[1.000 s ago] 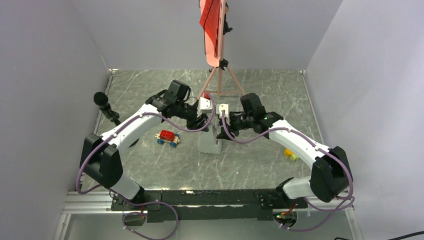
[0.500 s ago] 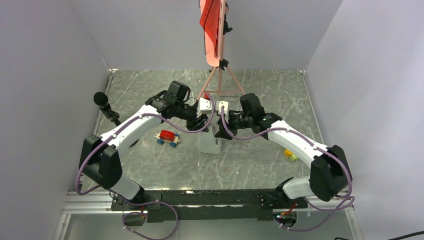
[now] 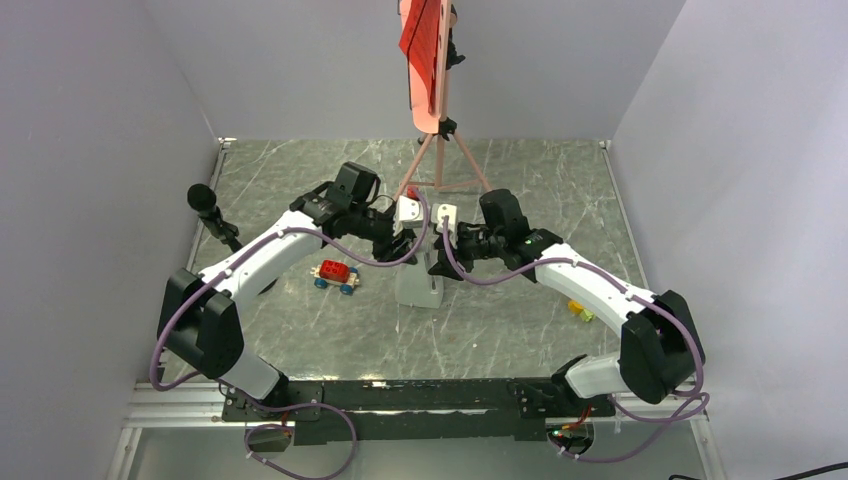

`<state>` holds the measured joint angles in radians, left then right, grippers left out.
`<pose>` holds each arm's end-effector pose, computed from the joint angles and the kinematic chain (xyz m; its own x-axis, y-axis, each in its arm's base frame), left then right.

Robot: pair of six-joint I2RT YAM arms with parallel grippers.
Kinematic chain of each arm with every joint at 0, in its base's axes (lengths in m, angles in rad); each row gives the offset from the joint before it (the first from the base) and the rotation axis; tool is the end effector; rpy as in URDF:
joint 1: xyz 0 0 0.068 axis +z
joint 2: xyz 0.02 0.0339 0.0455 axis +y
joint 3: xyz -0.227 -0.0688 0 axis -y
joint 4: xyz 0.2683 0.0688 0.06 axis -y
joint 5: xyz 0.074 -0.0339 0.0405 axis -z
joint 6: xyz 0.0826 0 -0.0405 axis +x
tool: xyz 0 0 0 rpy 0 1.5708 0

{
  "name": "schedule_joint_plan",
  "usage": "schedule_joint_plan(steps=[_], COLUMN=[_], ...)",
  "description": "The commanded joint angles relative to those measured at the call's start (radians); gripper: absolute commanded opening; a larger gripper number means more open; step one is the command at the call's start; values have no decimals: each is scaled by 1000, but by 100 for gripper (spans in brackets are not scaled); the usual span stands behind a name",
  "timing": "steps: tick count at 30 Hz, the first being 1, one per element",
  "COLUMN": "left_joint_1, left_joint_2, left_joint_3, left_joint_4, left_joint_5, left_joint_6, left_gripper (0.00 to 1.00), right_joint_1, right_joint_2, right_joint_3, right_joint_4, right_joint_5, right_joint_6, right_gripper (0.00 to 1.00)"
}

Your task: Pack up the instrument practice props

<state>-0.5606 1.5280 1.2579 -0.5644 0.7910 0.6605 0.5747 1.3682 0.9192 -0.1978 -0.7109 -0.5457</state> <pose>0.2852 -0.2484 0.2287 -0.0181 0.5207 -0.8535 0.9996 0.0281 -0.0041 0.2654 0.2361 0.1911 0.0083 -0.4632 -0.8862 -0.9882 0.1317 -0.0781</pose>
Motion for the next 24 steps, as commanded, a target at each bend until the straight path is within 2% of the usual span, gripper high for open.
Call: schedule_joint_plan(steps=[1,12,16,19,24], left_joint_1=[-2,-2,-2,-2,-2], left_joint_2=[-4,-6,-8,-22,-41], left_joint_3=[-35,-59,-63,-80,-113], left_joint_4=[10,38,51,64,106], left_joint_5=[-7,-1,2,-12,-13], left_joint_6=[-15,0,-3,-10,-28], left_gripper=[1,1,1,1,1], right_joint_1=[14,22,25,24,45], right_joint_2=[27,113,132,146,131], right_joint_3=[-49,17,34,55,38], right_joint_4=[-12,-131,-133,-147,-161], right_joint_5=[47,-92,-65,19,46], right_joint_6=[-15,-86,-67,-13,-28], right_gripper=[0,0,0,0,0])
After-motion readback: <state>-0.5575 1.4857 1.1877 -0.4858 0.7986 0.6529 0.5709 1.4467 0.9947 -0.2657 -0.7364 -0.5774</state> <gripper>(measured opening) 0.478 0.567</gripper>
